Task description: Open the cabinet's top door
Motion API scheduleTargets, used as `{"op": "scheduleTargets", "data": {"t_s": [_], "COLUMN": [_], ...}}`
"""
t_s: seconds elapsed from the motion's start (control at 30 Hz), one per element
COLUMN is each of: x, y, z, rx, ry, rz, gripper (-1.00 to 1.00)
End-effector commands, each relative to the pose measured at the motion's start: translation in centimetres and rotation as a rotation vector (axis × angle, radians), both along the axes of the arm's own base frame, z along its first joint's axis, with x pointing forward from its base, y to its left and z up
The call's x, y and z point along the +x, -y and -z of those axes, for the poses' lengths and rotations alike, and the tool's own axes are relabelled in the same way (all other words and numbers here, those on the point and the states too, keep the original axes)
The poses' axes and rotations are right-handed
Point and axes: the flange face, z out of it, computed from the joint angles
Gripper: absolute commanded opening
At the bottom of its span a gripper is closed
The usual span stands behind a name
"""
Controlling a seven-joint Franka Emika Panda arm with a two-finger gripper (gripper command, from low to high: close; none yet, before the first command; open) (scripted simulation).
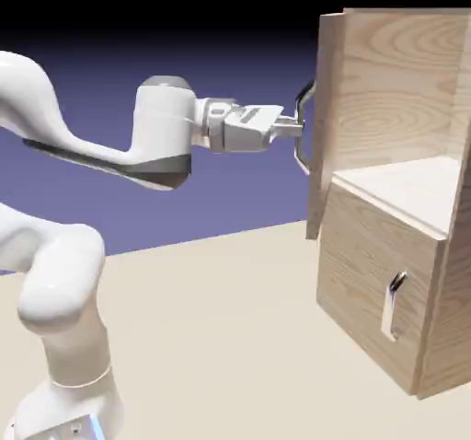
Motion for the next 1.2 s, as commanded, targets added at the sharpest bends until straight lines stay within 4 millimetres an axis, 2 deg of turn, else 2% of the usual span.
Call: {"op": "scheduleTargets", "data": {"t_s": [0.0,0.23,0.6,0.93,1.13,1.17], "x": [-0.2,-2.0,-3.4,-2.3,-0.9,-0.9], "y": [-0.5,-5.1,-14.3,-23.5,-27.6,-27.6], "z": [0.0,0.0,0.0,0.0,0.0,0.0], "rx": [0.001,0.001,0.001,0.001,0.000,0.000], "ry": [0.000,0.000,0.000,0.001,0.001,0.001], "rz": [0.018,0.162,0.439,0.716,0.845,0.845], "gripper": [-1.00,-1.00,-1.00,-1.00,-1.00,1.00]}}
